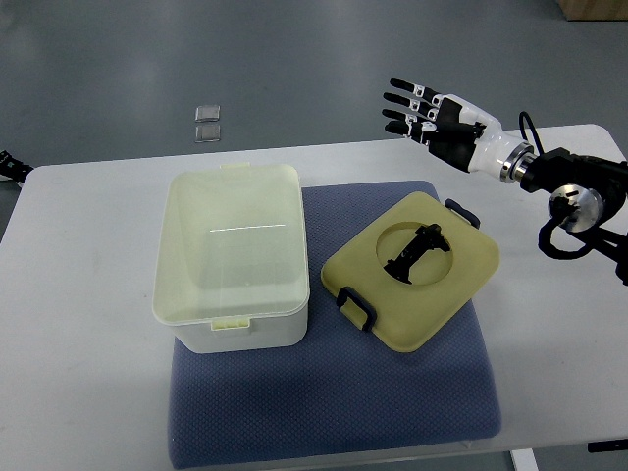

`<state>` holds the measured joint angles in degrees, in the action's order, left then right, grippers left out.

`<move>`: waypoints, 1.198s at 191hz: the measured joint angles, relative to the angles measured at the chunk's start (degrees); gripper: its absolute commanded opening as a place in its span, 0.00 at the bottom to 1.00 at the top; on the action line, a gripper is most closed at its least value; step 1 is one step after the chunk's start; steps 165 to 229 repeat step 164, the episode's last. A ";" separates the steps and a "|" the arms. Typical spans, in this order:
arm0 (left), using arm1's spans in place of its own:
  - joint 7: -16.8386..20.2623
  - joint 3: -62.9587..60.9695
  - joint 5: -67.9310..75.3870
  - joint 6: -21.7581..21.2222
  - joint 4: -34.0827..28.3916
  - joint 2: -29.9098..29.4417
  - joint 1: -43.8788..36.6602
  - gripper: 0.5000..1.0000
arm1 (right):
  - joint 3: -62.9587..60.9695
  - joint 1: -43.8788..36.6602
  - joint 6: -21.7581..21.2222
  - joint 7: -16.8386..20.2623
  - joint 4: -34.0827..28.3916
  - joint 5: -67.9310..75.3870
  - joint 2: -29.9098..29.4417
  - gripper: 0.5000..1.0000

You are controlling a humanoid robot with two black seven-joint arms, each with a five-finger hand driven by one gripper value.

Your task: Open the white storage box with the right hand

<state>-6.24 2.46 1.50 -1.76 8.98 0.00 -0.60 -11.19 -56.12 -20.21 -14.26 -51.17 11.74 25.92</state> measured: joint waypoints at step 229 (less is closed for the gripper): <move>0.01 0.00 0.00 0.00 0.00 0.00 -0.01 1.00 | -4.01 2.74 -0.16 6.66 2.31 10.33 -2.72 0.86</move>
